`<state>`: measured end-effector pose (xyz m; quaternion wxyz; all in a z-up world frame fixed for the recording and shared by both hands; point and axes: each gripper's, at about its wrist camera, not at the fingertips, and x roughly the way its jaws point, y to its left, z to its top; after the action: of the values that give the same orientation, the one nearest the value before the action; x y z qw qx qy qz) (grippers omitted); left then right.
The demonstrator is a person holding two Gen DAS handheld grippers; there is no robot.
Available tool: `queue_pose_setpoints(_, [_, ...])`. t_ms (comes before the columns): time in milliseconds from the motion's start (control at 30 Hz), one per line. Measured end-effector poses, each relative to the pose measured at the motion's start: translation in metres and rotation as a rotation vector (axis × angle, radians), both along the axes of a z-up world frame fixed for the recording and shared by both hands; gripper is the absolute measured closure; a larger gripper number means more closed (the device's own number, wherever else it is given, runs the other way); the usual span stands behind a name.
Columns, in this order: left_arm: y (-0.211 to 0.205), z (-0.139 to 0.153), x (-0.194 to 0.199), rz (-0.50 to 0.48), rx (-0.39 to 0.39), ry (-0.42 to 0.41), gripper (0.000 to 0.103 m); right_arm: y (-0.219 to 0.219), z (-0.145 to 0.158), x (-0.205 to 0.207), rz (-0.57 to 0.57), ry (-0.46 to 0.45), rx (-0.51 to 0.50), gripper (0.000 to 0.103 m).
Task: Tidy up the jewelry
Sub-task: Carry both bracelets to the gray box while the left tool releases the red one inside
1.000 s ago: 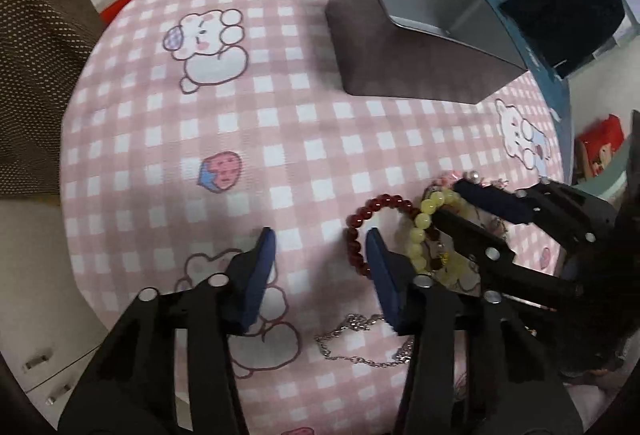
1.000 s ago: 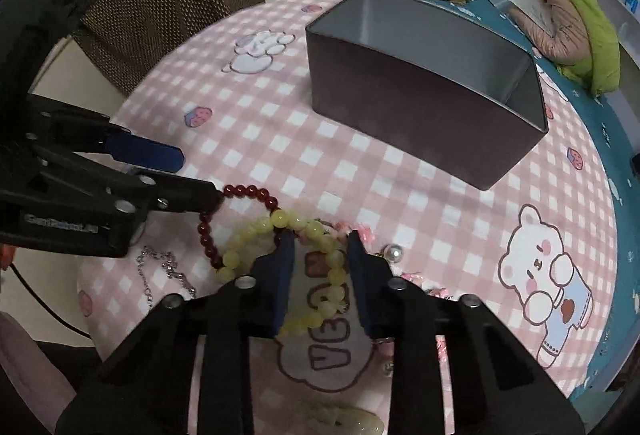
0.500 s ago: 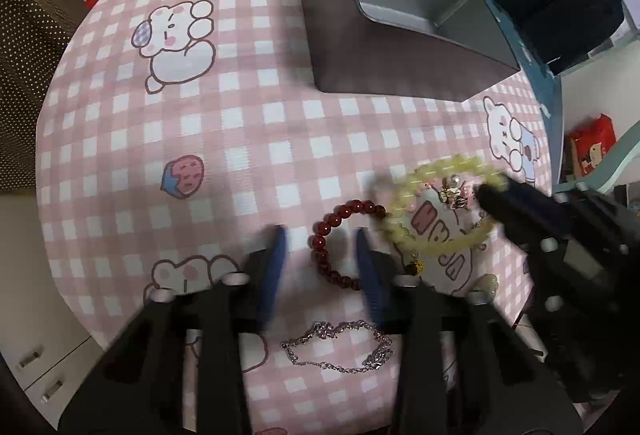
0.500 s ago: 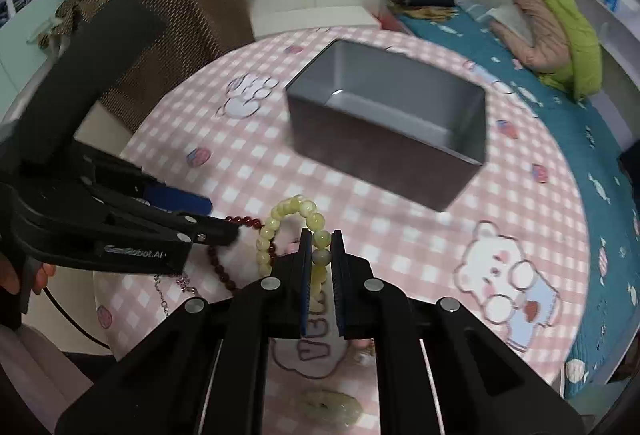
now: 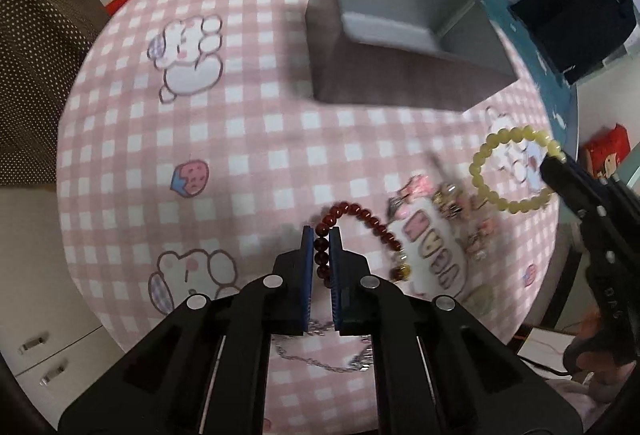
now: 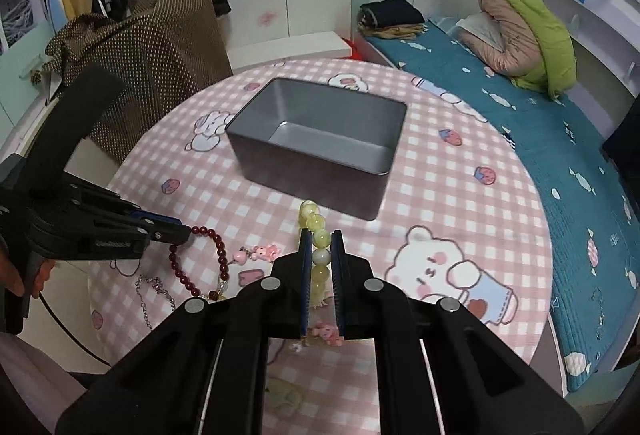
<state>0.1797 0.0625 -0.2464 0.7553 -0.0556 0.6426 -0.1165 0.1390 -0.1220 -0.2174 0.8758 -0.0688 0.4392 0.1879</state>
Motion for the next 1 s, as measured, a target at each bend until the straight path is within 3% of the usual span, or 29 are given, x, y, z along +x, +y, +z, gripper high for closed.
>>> queue_pose_setpoints(500, [-0.021, 0.073, 0.011, 0.053, -0.022, -0.159, 0.096, -0.028, 0.034, 0.016, 0.019, -0.086, 0.058, 0.095])
queue_pose_setpoints(1000, [-0.035, 0.143, 0.039, 0.003, -0.088, -0.326, 0.096, -0.024, 0.068, 0.041, 0.042, -0.188, 0.09, 0.095])
